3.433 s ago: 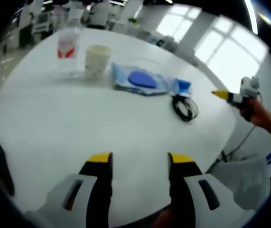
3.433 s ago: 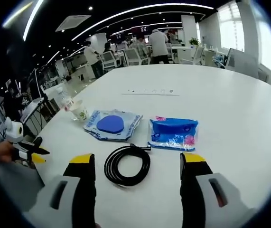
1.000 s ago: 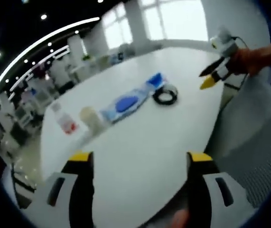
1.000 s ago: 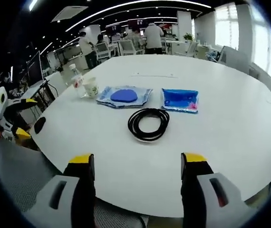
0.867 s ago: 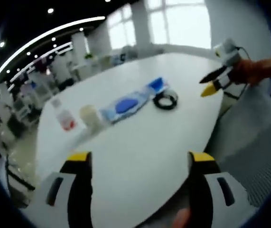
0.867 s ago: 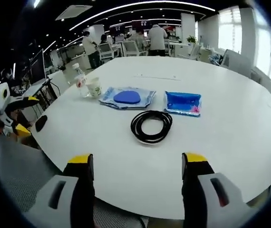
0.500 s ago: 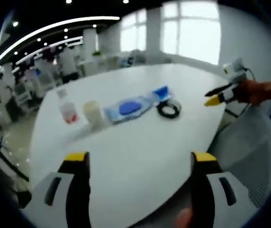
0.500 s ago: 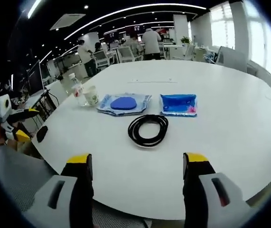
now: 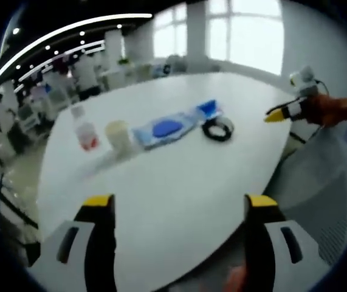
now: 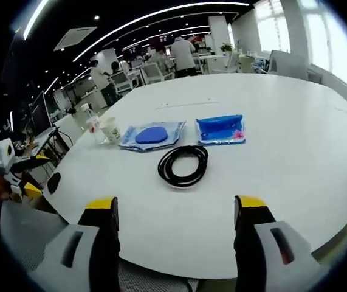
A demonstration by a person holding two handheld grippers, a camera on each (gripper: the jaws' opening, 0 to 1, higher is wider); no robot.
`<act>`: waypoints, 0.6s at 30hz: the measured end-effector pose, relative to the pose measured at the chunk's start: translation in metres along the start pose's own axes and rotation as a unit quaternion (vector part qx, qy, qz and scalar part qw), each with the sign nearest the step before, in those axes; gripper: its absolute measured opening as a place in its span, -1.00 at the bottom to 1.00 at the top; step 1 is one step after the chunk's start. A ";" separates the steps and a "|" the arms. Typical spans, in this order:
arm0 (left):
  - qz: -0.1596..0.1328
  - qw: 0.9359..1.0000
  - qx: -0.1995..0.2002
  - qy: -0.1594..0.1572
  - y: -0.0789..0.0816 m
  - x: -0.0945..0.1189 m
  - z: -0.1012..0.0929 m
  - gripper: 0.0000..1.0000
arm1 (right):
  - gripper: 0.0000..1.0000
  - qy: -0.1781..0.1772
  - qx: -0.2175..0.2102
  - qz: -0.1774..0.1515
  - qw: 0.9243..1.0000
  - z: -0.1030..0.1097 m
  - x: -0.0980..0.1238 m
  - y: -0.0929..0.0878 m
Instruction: Arrange the tabletop items into an orderly group along one side of the table until the central work area is clear of visible clutter.
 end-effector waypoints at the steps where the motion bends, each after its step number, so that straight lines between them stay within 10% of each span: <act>1: 0.000 1.000 0.001 0.000 0.000 0.000 0.000 0.68 | 0.56 0.001 0.002 0.002 1.000 0.001 0.000 -0.001; 18: 0.001 1.000 -0.014 -0.002 0.000 -0.001 -0.002 0.67 | 0.53 -0.006 -0.006 0.003 1.000 -0.003 0.001 -0.001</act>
Point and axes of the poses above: the point that each gripper's makers call its tool centre point, and the gripper's own axes: x roughly backward along the fingers, z roughly to its left, y roughly out of its top, the point moved 4 cm from there along x, roughly backward along the fingers, and after that the axes turned 15 degrees about -x, right-handed, at the moved point
